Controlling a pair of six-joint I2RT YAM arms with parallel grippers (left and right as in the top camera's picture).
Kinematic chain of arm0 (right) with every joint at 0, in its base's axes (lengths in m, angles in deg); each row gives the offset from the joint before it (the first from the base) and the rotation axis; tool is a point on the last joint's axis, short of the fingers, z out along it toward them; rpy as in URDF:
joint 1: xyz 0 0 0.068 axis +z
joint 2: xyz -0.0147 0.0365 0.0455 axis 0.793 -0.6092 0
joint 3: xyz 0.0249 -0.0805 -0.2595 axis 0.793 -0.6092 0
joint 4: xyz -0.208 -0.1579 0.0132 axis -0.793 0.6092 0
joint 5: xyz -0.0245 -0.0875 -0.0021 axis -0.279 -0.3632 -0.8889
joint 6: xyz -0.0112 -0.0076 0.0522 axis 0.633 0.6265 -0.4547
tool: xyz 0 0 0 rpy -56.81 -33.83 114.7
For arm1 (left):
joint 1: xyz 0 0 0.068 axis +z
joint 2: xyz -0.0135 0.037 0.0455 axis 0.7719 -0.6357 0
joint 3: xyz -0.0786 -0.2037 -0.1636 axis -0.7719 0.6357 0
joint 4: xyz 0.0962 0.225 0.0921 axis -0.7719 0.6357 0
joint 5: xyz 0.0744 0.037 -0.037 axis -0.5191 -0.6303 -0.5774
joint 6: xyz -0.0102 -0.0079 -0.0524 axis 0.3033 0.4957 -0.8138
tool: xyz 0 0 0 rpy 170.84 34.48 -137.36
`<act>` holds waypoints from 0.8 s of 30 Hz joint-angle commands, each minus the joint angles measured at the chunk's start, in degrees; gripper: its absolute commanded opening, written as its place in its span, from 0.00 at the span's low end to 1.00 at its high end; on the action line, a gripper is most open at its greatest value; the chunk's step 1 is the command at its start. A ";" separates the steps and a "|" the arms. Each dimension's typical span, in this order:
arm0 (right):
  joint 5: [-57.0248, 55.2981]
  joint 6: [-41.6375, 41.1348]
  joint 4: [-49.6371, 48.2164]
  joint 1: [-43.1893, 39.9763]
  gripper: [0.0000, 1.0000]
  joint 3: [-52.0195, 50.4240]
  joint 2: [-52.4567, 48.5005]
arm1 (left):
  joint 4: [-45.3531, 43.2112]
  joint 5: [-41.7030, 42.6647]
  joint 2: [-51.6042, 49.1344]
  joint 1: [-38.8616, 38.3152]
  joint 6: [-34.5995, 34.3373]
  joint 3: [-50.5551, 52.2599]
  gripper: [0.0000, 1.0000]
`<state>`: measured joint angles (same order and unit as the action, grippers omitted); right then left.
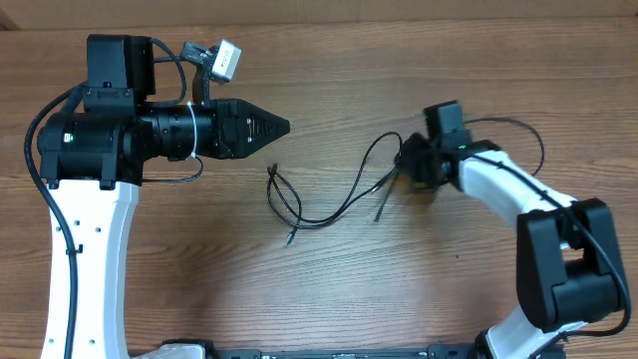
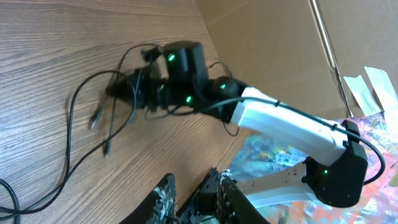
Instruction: Untangle cables
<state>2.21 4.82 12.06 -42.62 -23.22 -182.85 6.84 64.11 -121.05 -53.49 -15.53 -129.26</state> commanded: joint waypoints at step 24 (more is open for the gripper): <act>-14.05 28.26 2.64 -54.40 0.08 25.64 20.52 | -0.63 -0.07 -0.07 0.04 -3.48 -0.85 0.24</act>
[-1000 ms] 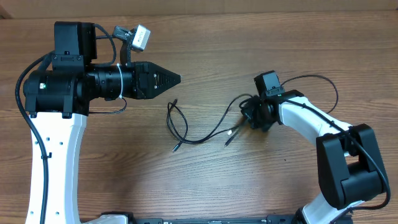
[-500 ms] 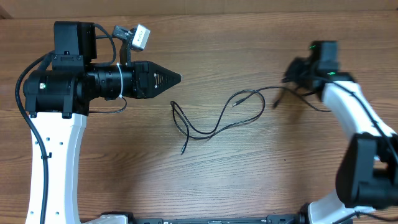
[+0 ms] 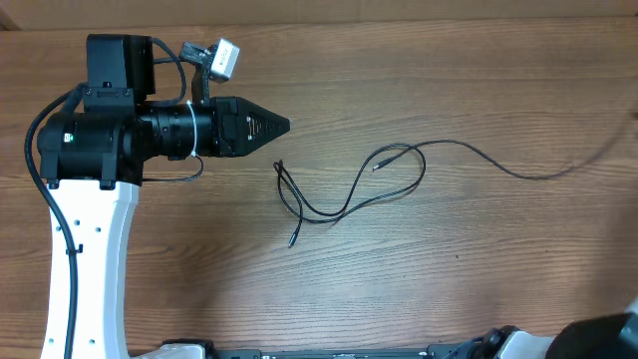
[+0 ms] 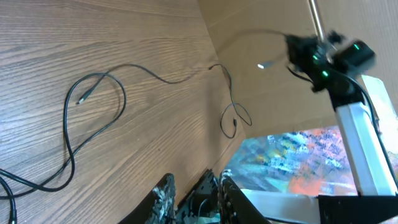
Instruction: Untangle cables
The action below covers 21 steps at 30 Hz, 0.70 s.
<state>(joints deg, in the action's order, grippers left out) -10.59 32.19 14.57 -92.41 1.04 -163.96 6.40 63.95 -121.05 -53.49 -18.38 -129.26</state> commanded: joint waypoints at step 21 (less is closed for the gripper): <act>26.27 -5.66 12.31 6.51 1.00 1.29 -1.20 | 1.49 1.38 -0.07 -0.17 -1.90 -0.85 0.24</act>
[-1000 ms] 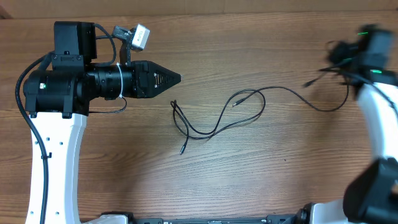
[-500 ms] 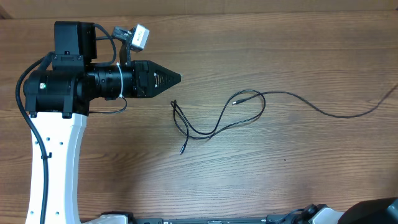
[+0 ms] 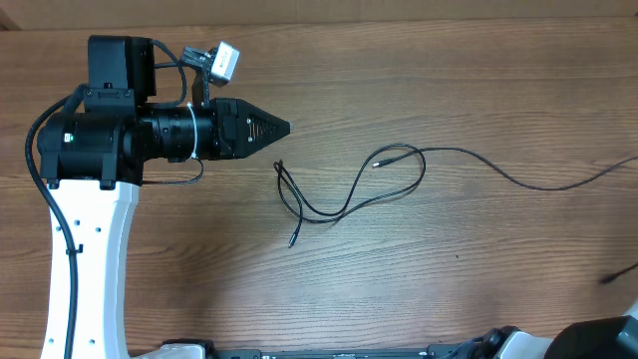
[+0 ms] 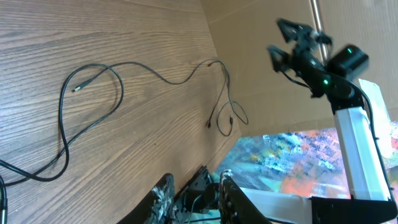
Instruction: Untangle cables
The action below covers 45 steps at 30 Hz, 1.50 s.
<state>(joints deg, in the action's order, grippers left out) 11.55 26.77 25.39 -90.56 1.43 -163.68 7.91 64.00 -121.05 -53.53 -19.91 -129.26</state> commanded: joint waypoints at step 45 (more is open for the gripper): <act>-10.49 -11.37 23.21 49.59 0.81 -13.99 -20.61 | 6.45 1.70 -0.07 -0.13 5.66 -0.85 0.25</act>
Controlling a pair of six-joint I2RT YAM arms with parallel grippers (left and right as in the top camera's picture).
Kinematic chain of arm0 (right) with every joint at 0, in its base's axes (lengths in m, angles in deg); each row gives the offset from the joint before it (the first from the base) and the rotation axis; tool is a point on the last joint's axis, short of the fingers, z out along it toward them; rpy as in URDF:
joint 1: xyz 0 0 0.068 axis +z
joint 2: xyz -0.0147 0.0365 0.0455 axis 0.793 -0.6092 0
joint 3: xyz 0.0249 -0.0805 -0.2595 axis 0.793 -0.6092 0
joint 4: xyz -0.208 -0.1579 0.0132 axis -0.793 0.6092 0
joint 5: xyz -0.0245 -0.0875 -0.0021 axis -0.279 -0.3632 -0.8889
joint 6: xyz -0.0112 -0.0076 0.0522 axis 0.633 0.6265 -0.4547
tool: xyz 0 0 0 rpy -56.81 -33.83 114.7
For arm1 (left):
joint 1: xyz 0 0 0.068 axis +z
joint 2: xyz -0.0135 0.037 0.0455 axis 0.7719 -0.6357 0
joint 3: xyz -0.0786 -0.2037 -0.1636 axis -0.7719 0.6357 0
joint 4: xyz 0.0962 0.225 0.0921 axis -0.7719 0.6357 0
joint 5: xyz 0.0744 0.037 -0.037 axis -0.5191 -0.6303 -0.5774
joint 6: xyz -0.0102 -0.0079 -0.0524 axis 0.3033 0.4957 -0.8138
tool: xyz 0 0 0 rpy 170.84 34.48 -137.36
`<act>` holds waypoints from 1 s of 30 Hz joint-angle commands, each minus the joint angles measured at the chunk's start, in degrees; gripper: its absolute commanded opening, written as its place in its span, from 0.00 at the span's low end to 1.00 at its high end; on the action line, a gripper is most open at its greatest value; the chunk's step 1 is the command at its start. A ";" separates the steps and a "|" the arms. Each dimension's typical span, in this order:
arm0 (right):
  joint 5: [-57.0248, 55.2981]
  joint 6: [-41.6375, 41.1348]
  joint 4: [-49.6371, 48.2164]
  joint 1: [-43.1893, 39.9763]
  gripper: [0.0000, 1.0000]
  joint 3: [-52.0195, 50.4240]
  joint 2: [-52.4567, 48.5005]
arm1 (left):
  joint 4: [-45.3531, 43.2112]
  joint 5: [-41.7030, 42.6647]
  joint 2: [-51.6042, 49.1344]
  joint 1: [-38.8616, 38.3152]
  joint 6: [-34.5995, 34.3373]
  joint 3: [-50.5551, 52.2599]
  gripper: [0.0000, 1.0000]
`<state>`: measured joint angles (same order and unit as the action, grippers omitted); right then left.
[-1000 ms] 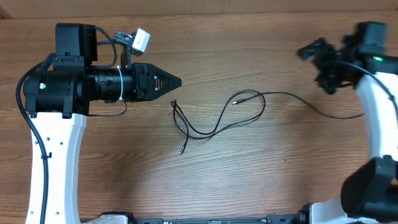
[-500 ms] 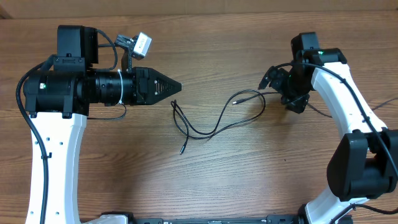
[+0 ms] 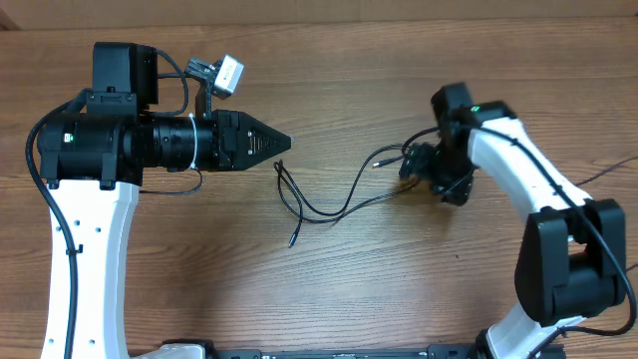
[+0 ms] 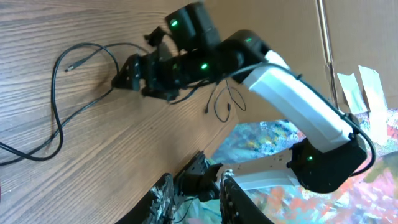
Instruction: Untangle cables
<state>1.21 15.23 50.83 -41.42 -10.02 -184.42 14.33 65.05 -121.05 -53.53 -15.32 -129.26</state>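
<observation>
Thin black cables (image 3: pixel 329 216) lie tangled mid-table, with a folded bend at the left, one plug end (image 3: pixel 290 241) low down and a loop to the right. The same cables (image 4: pixel 57 118) show in the left wrist view. My right gripper (image 3: pixel 411 165) is down at the loop's right side, its fingers (image 4: pixel 121 74) looking spread, and whether it touches the cable cannot be told. My left gripper (image 3: pixel 285 143) hovers just left of the folded bend, open and holding nothing; its fingers (image 4: pixel 165 198) frame the bottom of the wrist view.
One cable strand (image 3: pixel 610 176) runs off over the table's right edge and dangles there (image 4: pixel 221 102). A cardboard wall (image 4: pixel 280 25) stands behind the far edge. Bare wood table (image 3: pixel 399 289) lies in front of the cables.
My right arm, then off to the right and raised with open fingers, is now back over the table at the cable loop. The left arm and the cables have barely shifted.
My right gripper was first at the tangle's right end. Then a strand lay stretched out to the right and the arm was out of the overhead view. Then that strand lay over the table edge, let go. Now the right gripper is back at the loop.
</observation>
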 commanded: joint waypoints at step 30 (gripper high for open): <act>10.27 -0.63 -23.69 0.50 0.04 -10.10 0.13 | -0.11 0.68 -0.07 -0.11 1.05 -0.85 0.25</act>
<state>8.46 14.55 28.69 -40.90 -19.81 -184.44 14.33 65.07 -121.05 -53.53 -15.32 -129.26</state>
